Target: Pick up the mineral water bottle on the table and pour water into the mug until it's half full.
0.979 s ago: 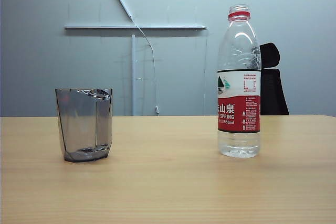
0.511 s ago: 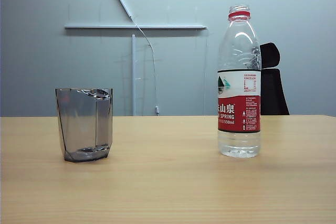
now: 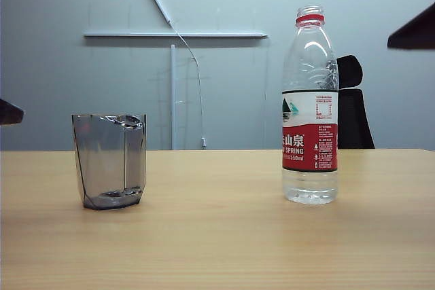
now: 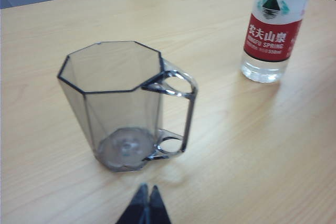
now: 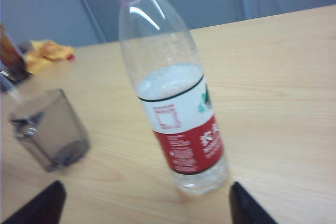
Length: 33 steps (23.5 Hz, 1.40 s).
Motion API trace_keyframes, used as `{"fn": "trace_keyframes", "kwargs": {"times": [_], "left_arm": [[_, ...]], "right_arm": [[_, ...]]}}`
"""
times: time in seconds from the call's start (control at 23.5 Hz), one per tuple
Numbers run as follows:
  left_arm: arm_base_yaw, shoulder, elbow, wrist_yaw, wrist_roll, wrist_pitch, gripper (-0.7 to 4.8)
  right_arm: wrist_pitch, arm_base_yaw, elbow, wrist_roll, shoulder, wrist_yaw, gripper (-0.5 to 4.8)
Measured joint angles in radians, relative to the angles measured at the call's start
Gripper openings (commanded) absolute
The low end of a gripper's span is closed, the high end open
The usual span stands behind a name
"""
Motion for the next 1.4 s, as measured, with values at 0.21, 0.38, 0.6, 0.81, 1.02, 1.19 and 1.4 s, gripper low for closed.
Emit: {"fn": "trace_keyframes", "kwargs": {"times": [0.21, 0.38, 0.6, 0.81, 1.02, 1.19, 1.4], "left_arm": [[0.0, 0.0, 0.0, -0.003, 0.0, 0.0, -0.02], [0.0, 0.0, 0.0, -0.003, 0.0, 0.0, -0.02], [-0.002, 0.0, 0.0, -0.003, 0.0, 0.0, -0.02], [-0.002, -0.001, 0.0, -0.003, 0.0, 0.0, -0.02], [-0.002, -0.001, 0.0, -0.004, 0.0, 0.0, -0.02], [-0.002, -0.001, 0.0, -0.004, 0.0, 0.0, -0.02], [-0.002, -0.001, 0.0, -0.003, 0.0, 0.0, -0.02]], "right_arm": [[0.158, 0.208, 0.0, -0.079, 0.215, 0.301, 4.79], [0.475, 0.206, 0.0, -0.084, 0.56, 0.317, 4.79], [0.911, 0.206, 0.039, -0.108, 1.057, 0.335, 4.79], [1.232, 0.206, 0.169, -0.125, 1.479, 0.348, 4.79], [1.334, 0.195, 0.234, -0.129, 1.63, 0.385, 4.79], [1.338, 0.184, 0.314, -0.13, 1.717, 0.396, 4.79], [1.338, 0.179, 0.35, -0.13, 1.74, 0.413, 4.62]]}}
